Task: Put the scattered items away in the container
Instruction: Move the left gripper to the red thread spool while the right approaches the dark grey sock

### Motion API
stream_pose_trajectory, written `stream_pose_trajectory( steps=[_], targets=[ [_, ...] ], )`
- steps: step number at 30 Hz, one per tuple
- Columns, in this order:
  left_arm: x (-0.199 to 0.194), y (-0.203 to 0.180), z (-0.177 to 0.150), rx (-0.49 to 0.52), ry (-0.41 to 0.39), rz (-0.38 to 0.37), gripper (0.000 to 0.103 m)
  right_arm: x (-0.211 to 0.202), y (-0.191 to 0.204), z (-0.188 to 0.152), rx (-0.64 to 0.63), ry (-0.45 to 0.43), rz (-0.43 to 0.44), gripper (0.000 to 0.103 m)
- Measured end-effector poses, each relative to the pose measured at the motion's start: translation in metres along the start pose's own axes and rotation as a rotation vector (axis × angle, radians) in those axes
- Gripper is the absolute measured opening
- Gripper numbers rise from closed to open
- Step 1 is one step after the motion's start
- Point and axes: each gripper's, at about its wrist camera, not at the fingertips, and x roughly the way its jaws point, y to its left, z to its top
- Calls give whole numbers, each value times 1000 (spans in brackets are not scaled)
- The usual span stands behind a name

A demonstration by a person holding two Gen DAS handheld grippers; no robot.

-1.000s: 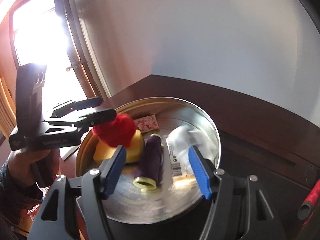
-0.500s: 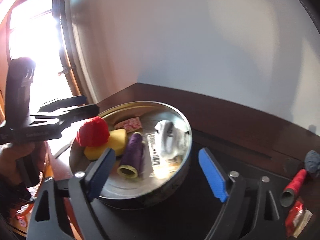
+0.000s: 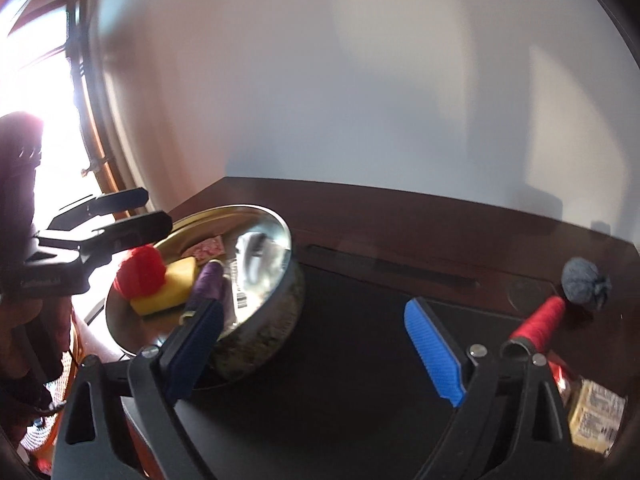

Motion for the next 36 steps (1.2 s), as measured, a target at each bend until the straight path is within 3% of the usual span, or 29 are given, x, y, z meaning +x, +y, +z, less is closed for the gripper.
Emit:
stream_pose_trajectory(
  steps=[10,18,25,36],
  targets=[
    [24,-73,21,86,-6,-140,87,-29,-43,-33,71,5,-60,94],
    [69,-136,25,115,50,-289,87,-100,-137,-75,275,-8,-245,100],
    [116,-176,22,133,138,-342,87,-140,-203,-105,472,-34,-332,101],
    [182,-194,28,94,226,-349,87,-137,-248,-86,477,-11,-312,101]
  ],
)
